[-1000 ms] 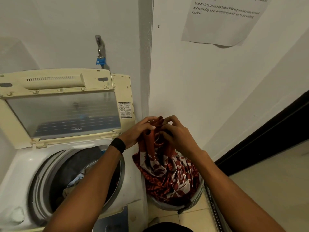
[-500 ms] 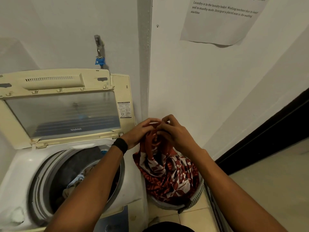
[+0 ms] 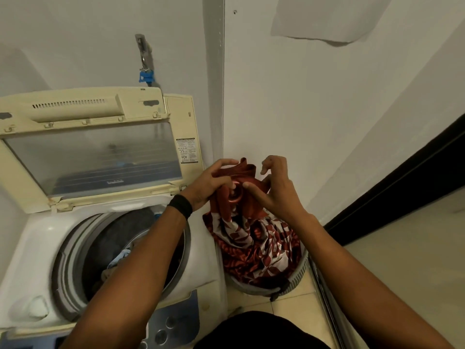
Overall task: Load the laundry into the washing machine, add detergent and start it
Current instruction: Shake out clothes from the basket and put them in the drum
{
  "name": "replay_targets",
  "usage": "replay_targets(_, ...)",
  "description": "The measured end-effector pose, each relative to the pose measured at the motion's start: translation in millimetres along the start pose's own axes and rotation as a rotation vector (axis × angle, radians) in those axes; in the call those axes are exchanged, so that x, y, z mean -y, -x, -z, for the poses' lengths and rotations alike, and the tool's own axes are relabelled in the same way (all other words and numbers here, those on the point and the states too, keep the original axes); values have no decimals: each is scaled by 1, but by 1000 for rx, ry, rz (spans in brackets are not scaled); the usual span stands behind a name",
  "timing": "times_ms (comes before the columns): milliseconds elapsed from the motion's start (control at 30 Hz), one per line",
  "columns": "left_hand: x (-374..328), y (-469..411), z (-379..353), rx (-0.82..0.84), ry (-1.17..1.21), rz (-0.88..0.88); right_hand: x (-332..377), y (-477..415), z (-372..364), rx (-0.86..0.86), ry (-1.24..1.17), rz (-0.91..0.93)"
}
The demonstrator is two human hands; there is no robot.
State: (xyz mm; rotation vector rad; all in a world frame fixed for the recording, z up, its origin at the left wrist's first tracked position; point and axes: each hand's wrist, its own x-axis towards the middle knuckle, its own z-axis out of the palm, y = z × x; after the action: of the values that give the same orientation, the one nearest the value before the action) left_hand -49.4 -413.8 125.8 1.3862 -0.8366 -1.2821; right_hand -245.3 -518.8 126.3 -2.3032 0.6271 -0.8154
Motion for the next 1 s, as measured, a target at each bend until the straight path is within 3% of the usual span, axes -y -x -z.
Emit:
replay_targets(67, 2, 0, 4, -23, 9, -12, -14, 9, 2, 53, -16, -43)
replay_targets(200, 3, 2, 9, -77, 39, -41, -37, 18, 11, 562, 126, -166)
replay_targets(233, 3, 2, 9, -81, 12, -48, -40, 19, 13, 597, 166, -177)
replay_targets(300, 3, -1, 10, -124, -40, -62, -38, 16, 21, 493, 230, -225)
replay_targets(400, -1, -2, 8, -281, -91, -52, -22, 3, 33, 185, 337, -292)
replay_targets(500, -4, -9, -3, -406, -209, -131, 2, -12, 30, -88, 302, -412)
replay_targets(600, -9, -15, -21, -489, -265, -199, 20, -22, 14, -237, 193, -510)
replay_targets(767, -9, -15, -40, -427, -87, -149, 38, -19, -13, -247, -58, -538)
replay_targets(867, -6, -13, -36, -413, 41, -106, 42, -15, -17, -210, -271, -444)
replay_targets(1000, -11, -10, -25, -374, 191, -48, 31, -3, -23, -47, -281, -269)
